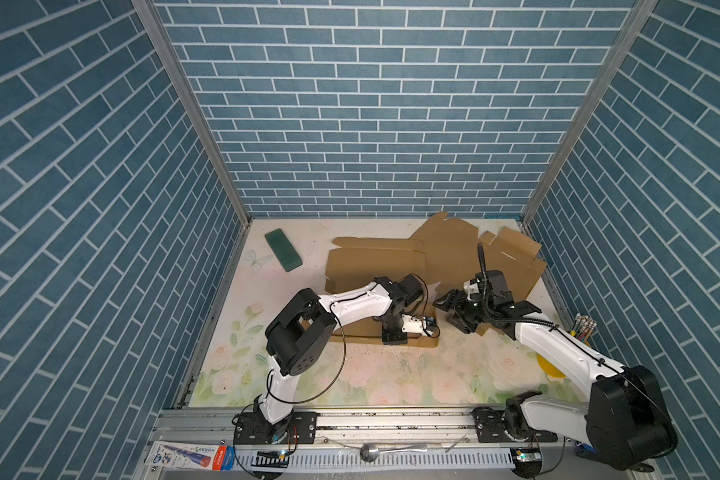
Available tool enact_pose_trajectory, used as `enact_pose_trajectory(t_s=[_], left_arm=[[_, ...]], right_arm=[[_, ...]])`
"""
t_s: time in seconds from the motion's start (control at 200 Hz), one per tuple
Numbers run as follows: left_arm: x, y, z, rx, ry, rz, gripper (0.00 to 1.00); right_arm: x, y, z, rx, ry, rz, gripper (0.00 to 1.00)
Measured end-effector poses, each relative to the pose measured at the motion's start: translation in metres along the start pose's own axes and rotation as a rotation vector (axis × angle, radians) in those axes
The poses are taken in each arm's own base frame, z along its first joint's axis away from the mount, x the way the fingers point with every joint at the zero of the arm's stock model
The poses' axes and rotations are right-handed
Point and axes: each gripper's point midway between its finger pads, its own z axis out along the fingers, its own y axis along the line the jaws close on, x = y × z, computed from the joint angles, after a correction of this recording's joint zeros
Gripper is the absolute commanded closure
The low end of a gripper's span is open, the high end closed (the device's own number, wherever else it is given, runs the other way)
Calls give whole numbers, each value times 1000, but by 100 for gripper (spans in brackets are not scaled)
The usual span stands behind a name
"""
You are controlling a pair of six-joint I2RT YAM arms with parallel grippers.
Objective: Fold the paper box
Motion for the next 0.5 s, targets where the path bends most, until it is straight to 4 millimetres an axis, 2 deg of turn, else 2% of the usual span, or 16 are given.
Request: enact_pose_trajectory(t_s=[0.165,0.35,0.415,0.5], left_arm=[[-1,-4,-3,21,0,-40,81],[-7,-12,-10,52,-42,-105,61],[-8,-14,-20,43,-74,-130,52],[-10,-15,-47,14,-154,-170,48]], right_arm=[[3,-16,-2,88,21,-60,31],[9,-29,5,178,59,-138,26],[12,-32,11,210,79,-175,25],[15,-33,19,255,106,-226,26]])
